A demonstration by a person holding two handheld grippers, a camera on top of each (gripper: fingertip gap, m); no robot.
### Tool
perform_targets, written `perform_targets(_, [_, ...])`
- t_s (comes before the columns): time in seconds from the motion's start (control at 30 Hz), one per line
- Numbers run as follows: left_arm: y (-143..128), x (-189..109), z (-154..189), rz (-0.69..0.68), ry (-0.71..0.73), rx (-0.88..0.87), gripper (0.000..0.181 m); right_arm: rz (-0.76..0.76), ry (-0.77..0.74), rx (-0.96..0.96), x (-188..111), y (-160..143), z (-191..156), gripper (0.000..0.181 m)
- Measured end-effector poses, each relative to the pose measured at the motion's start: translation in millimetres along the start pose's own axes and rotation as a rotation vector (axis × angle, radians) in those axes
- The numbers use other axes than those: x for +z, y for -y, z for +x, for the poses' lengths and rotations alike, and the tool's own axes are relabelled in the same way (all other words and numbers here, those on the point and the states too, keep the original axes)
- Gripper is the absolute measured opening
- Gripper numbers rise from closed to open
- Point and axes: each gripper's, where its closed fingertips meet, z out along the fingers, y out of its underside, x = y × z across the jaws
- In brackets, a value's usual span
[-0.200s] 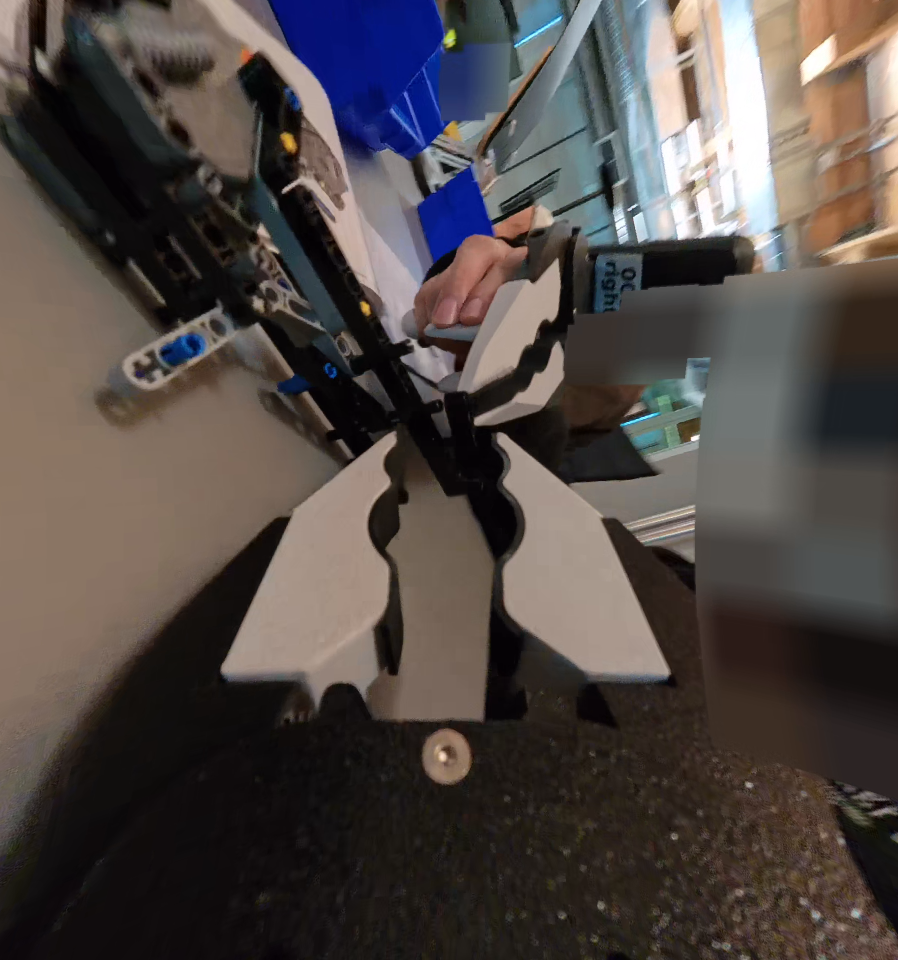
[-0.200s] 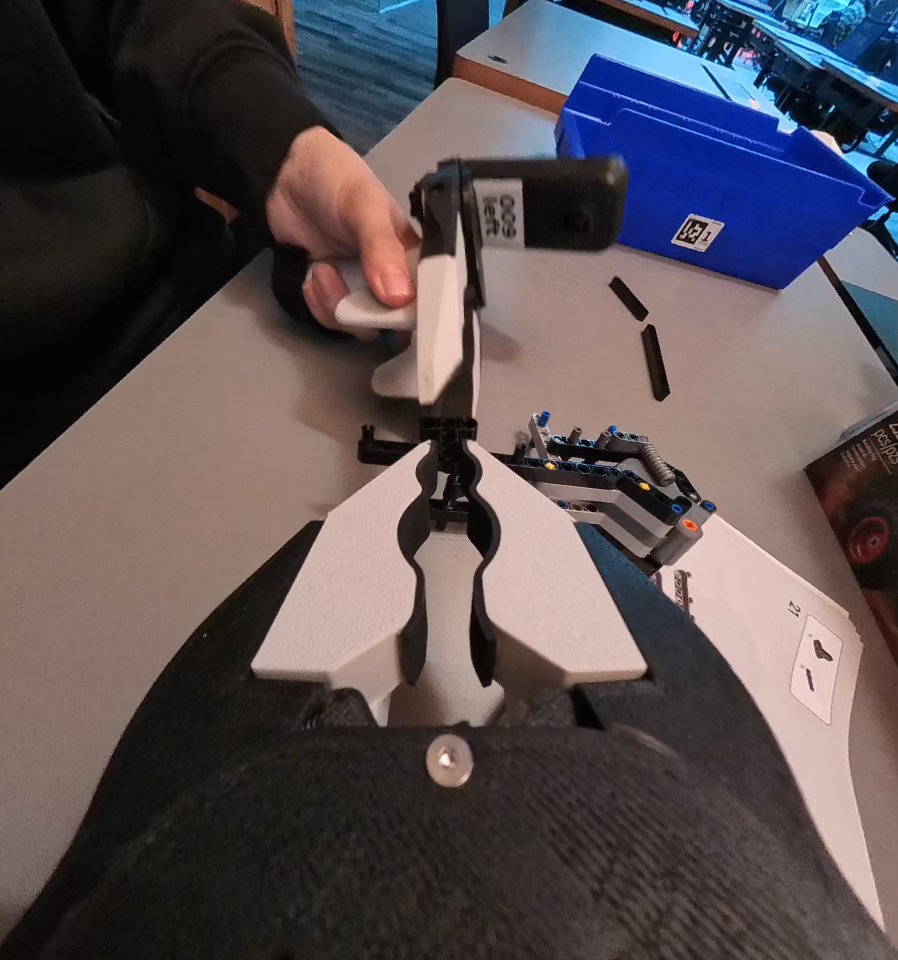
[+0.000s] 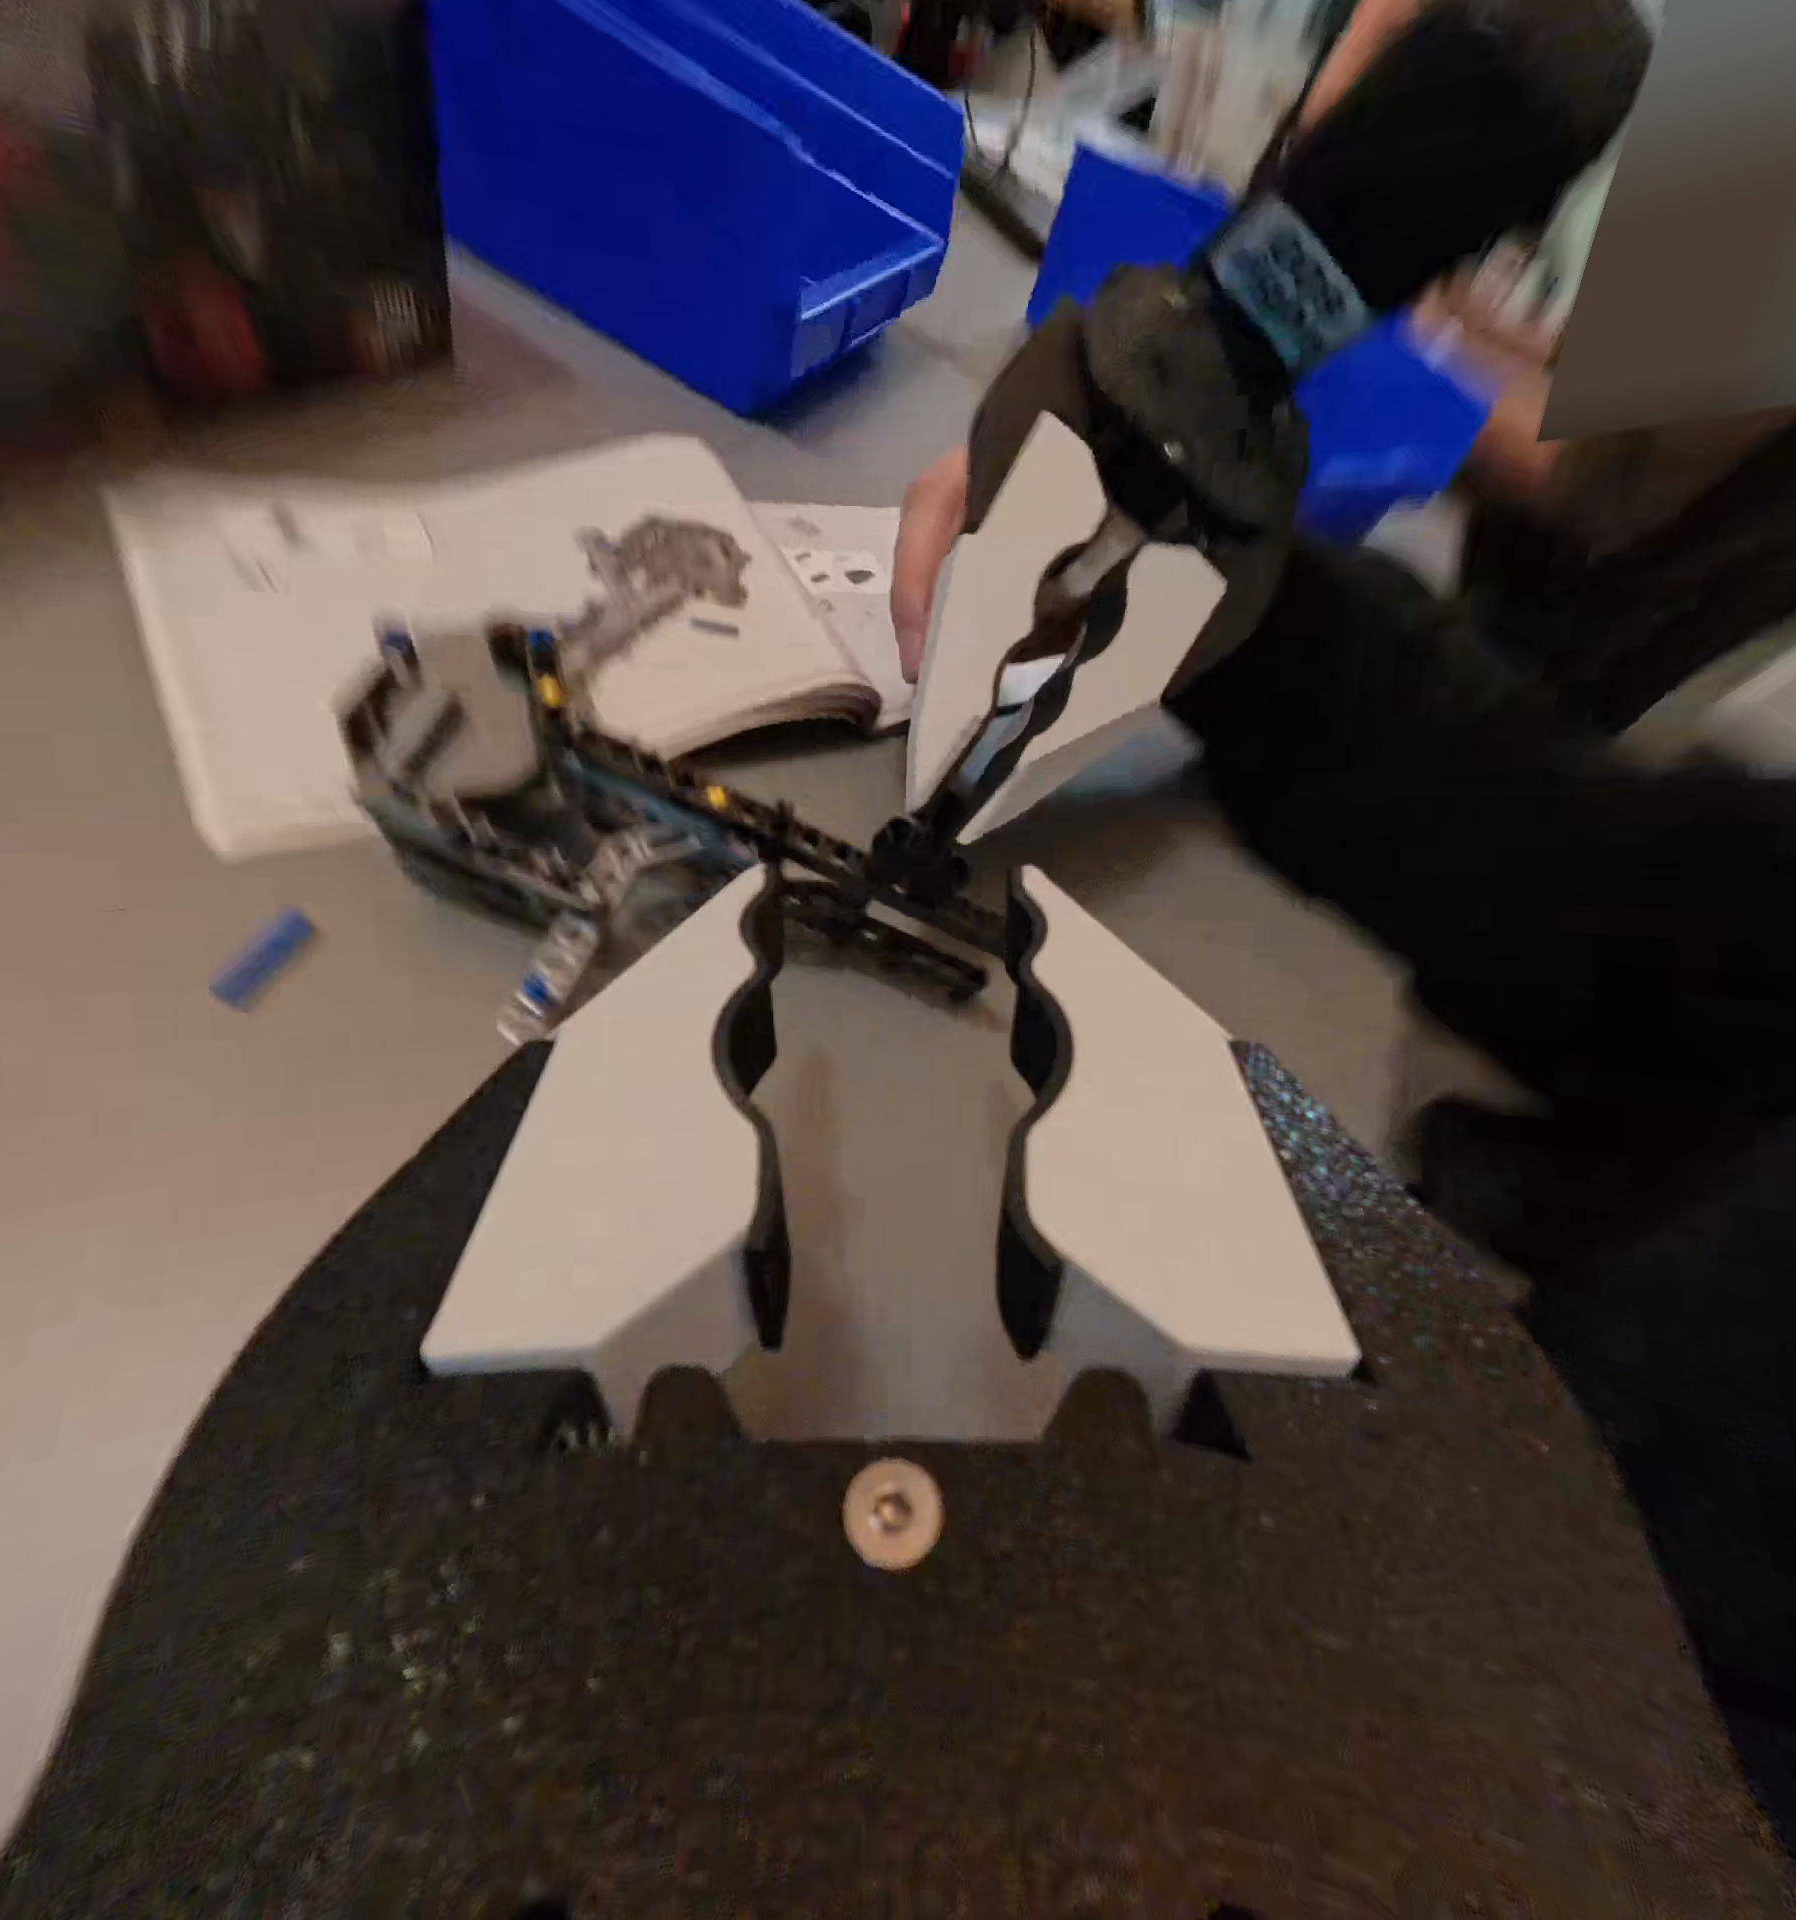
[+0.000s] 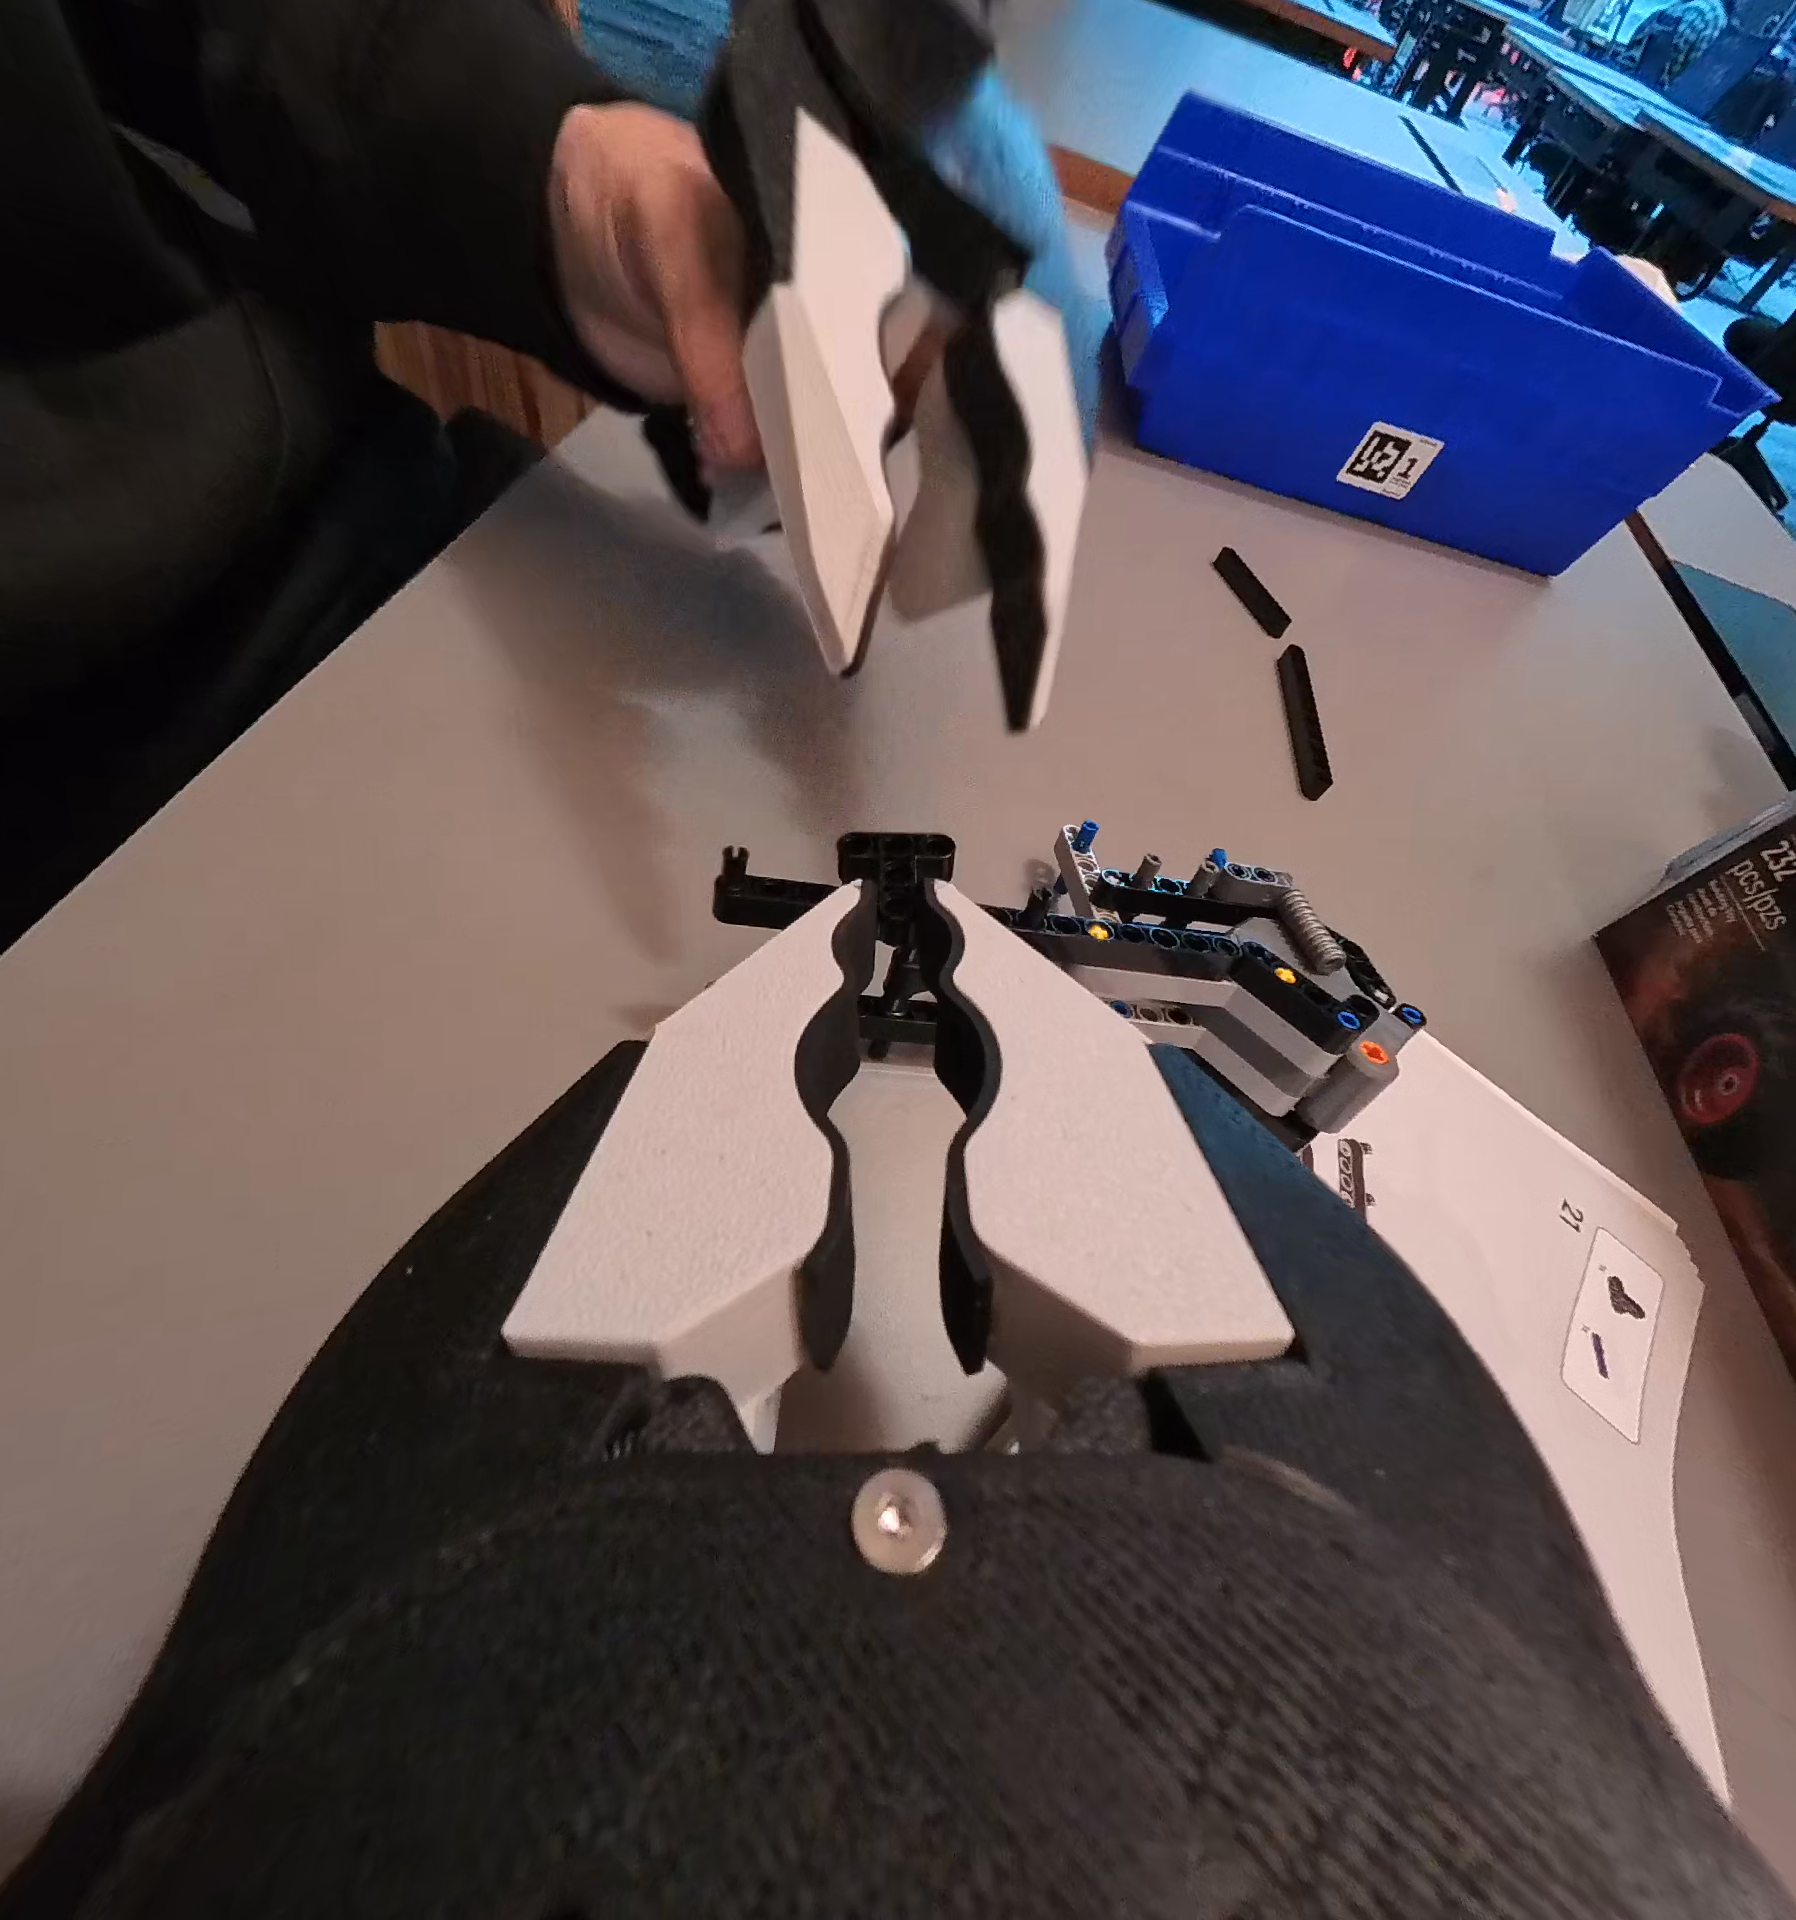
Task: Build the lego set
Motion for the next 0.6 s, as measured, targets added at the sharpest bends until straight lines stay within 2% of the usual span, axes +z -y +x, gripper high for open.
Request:
perform_targets(0.1, [11.8, 3.4, 6.0, -0.124, 0.081, 0.480, 0.030, -0.009, -0.011, -0.009, 0.9, 0.1, 1.1, 0.005])
perform_targets(0.17, [11.1, 12.5, 10.5, -0.229, 0.053, 0.647, 0.022, -0.011, -0.015, -0.011, 2.4, 0.2, 1.1, 0.005])
perform_targets(0.33, [-7.9, 26.8, 1.1, -0.498, -0.027, 0.683, 0.018, -0.008, -0.014, -0.002, 4.1, 0.2, 1.1, 0.005])
perform_targets(0.47, [-4.2, 29.0, 5.4, -0.521, -0.055, 0.737, 0.011, -0.011, -0.010, 0.008, 5.5, 0.0, 1.0, 0.005])
perform_targets(0.6, [-12.4, 29.9, 6.6, -0.597, -0.077, 0.676, 0.011, -0.020, -0.012, 0.013, 6.8, -1.6, 1.7, 0.005])
